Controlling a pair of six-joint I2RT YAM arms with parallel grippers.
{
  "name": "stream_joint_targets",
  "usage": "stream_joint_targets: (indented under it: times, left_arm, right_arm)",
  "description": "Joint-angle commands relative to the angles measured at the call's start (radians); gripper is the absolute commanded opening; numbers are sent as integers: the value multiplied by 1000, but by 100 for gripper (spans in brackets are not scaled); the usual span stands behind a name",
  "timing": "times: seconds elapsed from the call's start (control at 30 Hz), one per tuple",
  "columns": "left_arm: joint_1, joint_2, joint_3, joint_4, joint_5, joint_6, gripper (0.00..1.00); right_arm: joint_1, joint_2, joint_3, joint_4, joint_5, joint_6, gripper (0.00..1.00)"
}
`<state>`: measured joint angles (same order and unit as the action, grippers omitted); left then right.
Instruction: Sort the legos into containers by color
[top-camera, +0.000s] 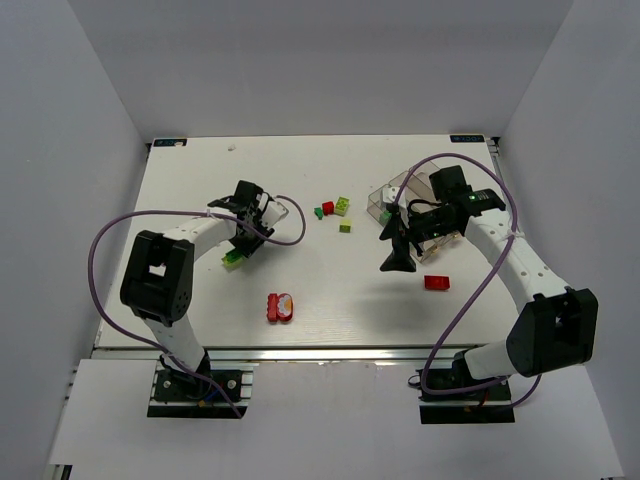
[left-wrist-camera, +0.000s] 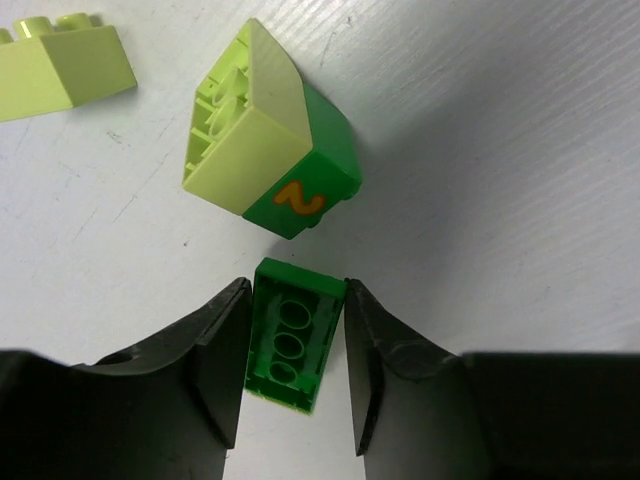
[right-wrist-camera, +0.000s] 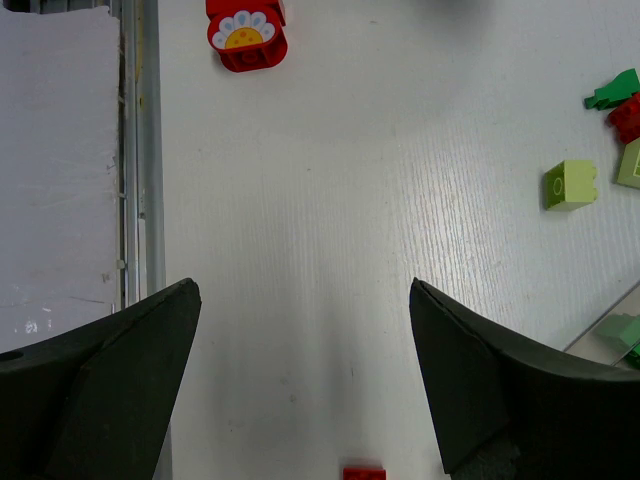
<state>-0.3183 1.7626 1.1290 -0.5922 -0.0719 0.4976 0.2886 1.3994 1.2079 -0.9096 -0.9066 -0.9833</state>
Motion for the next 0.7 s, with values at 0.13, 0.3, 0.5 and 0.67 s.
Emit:
stream_joint_targets:
  times: [0.13,0.3,0.5,0.67]
  left_arm:
    - [10,8,-6,15,15,-7,30]
    - [12,-6,26,-9,9,-48,11]
    - [12,-122,51,9,29,-226,3]
    - [12,-253,63,58,130,-422,0]
  right_arm:
    - [3,-22,18,17,-17,-2,89]
    - [4,-27,16,15,-21,2,89]
    - [3,-36,19,32,-32,37,89]
    - [12,-27,35,66,-38,92,85]
